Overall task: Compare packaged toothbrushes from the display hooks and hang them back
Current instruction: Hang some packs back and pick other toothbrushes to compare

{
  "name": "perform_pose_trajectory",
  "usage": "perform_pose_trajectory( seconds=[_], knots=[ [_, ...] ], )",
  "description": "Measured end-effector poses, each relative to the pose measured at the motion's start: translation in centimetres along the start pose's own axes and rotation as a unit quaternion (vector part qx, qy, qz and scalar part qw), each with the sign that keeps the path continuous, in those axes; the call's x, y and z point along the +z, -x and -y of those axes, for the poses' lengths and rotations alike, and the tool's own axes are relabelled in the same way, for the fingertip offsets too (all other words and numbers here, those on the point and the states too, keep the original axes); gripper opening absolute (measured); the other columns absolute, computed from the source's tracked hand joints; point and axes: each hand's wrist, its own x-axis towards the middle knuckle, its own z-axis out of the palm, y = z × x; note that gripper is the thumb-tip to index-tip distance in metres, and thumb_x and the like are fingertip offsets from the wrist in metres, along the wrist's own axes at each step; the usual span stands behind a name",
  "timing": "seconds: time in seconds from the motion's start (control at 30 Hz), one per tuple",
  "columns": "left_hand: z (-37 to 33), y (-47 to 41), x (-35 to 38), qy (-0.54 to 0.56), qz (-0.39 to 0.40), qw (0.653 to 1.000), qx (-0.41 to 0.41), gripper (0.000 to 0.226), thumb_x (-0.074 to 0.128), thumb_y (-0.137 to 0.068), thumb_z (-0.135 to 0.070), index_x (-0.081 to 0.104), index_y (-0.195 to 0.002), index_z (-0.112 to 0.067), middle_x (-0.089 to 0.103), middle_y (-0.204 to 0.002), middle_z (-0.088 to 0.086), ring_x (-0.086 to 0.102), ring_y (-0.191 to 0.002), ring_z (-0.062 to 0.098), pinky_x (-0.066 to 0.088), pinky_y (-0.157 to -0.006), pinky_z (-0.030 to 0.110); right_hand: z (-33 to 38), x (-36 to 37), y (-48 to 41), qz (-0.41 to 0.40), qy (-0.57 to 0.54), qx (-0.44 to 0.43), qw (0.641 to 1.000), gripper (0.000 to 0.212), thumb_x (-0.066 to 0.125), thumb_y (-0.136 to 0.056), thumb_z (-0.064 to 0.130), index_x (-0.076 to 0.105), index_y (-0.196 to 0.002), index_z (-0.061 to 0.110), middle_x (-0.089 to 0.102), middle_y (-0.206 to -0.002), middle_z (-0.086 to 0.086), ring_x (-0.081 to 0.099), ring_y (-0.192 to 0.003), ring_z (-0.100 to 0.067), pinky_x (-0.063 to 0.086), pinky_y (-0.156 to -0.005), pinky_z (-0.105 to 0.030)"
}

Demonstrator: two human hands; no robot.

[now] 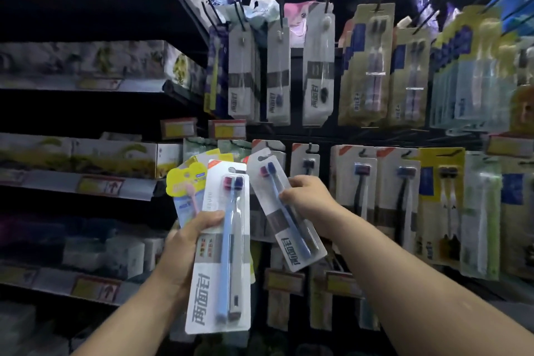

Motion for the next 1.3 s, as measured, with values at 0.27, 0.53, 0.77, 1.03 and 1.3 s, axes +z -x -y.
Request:
perform_pose_trajectory(
  seconds=[0.27, 0.53, 0.77, 1.03, 1.3],
  knots=[
    [-0.2, 0.6, -2.0, 0.006, 0.082, 0.996, -0.046, 0.078, 0.087, -0.062, -0.036, 0.065, -0.123, 0.008, 0.066, -0.094, 0.031, 0.069, -0.065, 0.039, 0.059, -0.070, 0.047, 0.3, 3.1, -2.9, -0.041, -0.073, 0.015, 0.996, 0.014, 0.051, -0.101, 0.008, 0.062, -0.107, 0.013, 0.067, -0.101, -0.007, 0.068, -0.085, -0.022, 0.062, -0.067, -0.038],
    [-0.5, 1.2, -2.0, 0.023, 0.046, 0.997, -0.054, 0.090, 0.090, -0.061, -0.035, 0.058, -0.133, 0.009, 0.062, -0.104, 0.032, 0.067, -0.072, 0.039, 0.058, -0.077, 0.049, -1.7, 4.5, -3.1, -0.076, 0.069, 0.032, 0.994, 0.020, 0.044, -0.105, 0.021, 0.058, -0.105, 0.005, 0.055, -0.132, -0.022, 0.064, -0.103, -0.033, 0.056, -0.093, -0.051],
    [-0.9, 1.0, 0.3, 0.038, -0.059, 0.997, 0.027, 0.093, 0.092, -0.053, -0.032, 0.060, -0.132, 0.006, 0.066, -0.109, 0.032, 0.067, -0.077, 0.039, 0.057, -0.080, 0.051, 0.4, 3.1, 3.0, 0.078, -0.064, -0.080, 0.992, 0.033, 0.060, -0.102, 0.035, 0.066, -0.115, 0.005, 0.067, -0.101, -0.008, 0.067, -0.081, -0.019, 0.061, -0.076, -0.037],
    [-0.9, 1.7, 3.7, 0.078, -0.158, 0.976, 0.126, 0.088, 0.093, -0.060, -0.014, 0.053, -0.137, -0.003, 0.075, -0.112, 0.026, 0.076, -0.085, 0.038, 0.063, -0.069, 0.049, 2.0, 3.7, 6.1, 0.153, -0.033, -0.129, 0.979, 0.045, 0.086, -0.078, 0.030, 0.064, -0.116, 0.019, 0.075, -0.104, 0.004, 0.075, -0.090, -0.009, 0.061, -0.081, -0.030],
    [-1.3, 2.8, 4.2, 0.102, -0.154, 0.977, 0.105, 0.069, 0.092, -0.068, -0.018, 0.060, -0.127, 0.001, 0.067, -0.101, 0.019, 0.067, -0.085, 0.036, 0.061, -0.078, 0.055, 2.7, 3.2, 5.6, 0.120, -0.135, -0.059, 0.982, 0.026, 0.066, -0.071, 0.017, 0.062, -0.094, 0.006, 0.068, -0.092, -0.010, 0.065, -0.084, -0.025, 0.051, -0.077, -0.038]
  ],
)
